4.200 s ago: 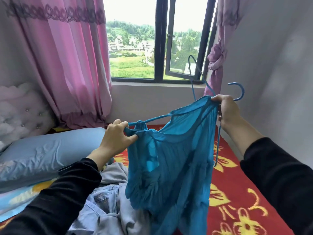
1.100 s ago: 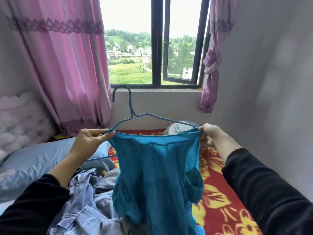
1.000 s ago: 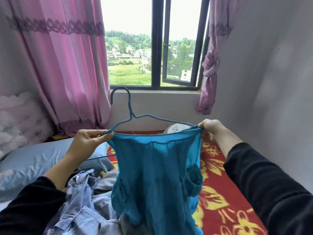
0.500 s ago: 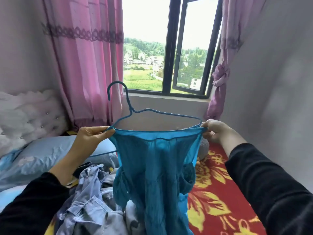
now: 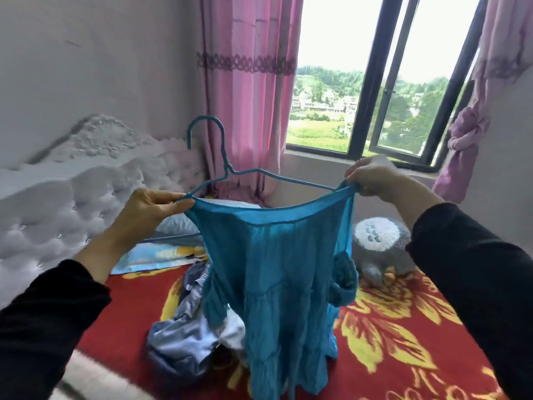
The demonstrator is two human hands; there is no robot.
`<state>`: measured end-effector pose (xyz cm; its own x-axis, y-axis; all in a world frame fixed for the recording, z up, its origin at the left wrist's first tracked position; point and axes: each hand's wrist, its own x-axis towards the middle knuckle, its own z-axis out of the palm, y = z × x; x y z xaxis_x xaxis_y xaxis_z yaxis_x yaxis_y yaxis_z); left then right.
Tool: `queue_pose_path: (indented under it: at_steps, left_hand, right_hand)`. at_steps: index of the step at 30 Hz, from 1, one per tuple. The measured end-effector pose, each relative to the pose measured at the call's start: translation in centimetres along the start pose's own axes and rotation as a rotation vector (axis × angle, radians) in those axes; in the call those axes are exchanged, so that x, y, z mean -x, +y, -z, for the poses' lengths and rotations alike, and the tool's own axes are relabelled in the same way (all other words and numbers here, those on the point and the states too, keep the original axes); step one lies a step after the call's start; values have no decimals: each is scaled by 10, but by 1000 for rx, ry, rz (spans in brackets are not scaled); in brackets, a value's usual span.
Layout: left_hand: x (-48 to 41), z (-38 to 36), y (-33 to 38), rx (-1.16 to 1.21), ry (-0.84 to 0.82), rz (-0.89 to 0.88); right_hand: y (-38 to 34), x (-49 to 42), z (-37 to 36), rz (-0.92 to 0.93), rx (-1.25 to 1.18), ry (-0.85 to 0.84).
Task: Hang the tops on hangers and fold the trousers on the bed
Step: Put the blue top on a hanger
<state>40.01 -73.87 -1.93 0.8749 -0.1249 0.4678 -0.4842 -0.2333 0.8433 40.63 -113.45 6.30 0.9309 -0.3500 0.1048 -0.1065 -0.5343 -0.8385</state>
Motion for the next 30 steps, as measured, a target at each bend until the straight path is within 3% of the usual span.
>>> queue_pose_path:
  at_steps: [6,14,21,30]
  left_hand:
    - [98,85,33,-109,201,71]
    - [220,203,72,-173,474,72]
    - [335,321,101,-290,547,132]
    - [474,458,135,-390,665,273]
  right_hand:
    - [-52,48,-53,-12,171,-337]
    - [-122,135,-172,71,230,-599]
    - [-195,227,-273,94,-84,-807]
    - [-314,375,-395,447,18,-896]
